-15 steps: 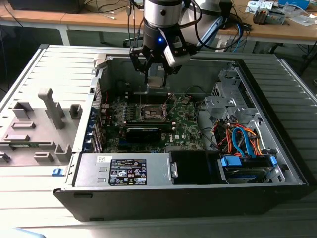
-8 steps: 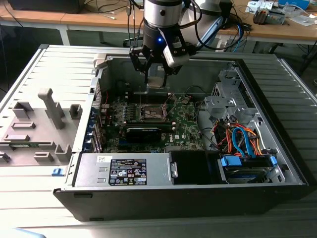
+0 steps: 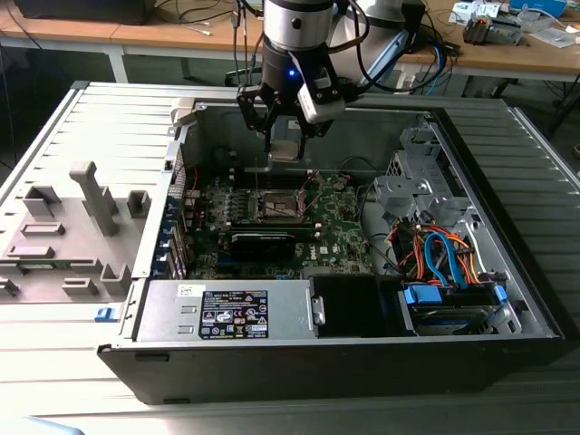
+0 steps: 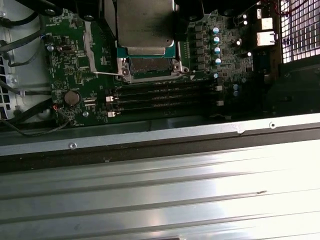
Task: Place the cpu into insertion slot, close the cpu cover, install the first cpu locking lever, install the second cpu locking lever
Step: 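Place the cpu into insertion slot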
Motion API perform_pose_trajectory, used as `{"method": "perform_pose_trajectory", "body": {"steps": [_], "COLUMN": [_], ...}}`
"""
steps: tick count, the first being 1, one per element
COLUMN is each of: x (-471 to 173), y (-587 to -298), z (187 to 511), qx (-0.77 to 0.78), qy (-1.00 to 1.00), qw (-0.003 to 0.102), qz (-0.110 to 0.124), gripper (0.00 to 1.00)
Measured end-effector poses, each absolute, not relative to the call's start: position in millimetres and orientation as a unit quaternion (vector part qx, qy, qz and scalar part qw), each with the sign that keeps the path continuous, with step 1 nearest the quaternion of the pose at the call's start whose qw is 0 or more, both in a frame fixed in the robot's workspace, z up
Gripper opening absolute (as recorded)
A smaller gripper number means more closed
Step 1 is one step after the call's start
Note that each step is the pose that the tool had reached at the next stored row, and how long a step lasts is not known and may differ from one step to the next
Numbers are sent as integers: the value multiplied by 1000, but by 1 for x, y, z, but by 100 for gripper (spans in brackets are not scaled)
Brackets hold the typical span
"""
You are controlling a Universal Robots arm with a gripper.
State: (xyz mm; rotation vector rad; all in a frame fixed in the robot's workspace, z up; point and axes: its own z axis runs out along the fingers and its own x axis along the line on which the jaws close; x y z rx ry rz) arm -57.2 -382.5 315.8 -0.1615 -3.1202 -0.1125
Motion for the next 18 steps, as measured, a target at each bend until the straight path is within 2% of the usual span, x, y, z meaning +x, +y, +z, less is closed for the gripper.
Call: {"method": "perform_pose_trajectory", "body": {"steps": [18], "x": [-57], "y": [-383], "z": [315], "qx": [-72], "qy": [-997], "qw": [7], "qz": [-36], "gripper": [55]}}
